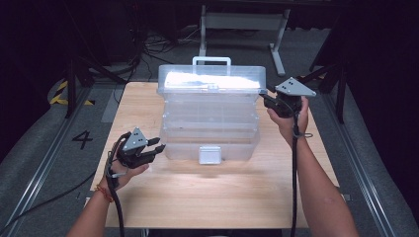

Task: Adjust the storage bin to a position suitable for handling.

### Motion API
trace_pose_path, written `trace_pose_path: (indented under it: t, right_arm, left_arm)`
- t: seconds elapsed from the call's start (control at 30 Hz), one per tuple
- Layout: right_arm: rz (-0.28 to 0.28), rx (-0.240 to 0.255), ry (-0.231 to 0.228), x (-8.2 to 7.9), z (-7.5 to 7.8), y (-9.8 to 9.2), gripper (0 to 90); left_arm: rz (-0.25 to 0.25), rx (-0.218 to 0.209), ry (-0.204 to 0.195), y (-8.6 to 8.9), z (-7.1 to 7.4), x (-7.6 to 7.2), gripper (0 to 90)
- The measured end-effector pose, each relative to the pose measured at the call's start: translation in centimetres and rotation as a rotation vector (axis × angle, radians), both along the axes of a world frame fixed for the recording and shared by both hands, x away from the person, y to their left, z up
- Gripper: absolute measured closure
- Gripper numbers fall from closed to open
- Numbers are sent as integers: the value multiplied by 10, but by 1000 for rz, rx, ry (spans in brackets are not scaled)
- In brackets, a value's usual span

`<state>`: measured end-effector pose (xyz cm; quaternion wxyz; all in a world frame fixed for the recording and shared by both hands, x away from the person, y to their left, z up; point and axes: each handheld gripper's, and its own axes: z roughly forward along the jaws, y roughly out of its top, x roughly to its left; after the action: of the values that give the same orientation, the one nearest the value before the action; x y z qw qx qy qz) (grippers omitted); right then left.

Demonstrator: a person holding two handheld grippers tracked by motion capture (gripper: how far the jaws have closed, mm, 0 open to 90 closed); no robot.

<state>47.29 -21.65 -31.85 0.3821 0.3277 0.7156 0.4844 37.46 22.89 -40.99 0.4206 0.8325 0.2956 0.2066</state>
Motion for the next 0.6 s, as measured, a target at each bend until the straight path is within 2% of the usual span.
trace_pose_path:
  t: [0.27, 0.37, 0.6]
  right_arm:
    - [-13, 5, 18, 10, 5, 0, 703]
    - [-14, 26, 33, 13, 7, 0, 709]
    - [-23, 5, 36, 19, 10, 1, 720]
  left_arm:
    - [-4, -5, 2, 0, 0, 1, 643]
    - [3, 3, -1, 1, 1, 1, 638]
    - [6, -4, 5, 0, 0, 3, 617]
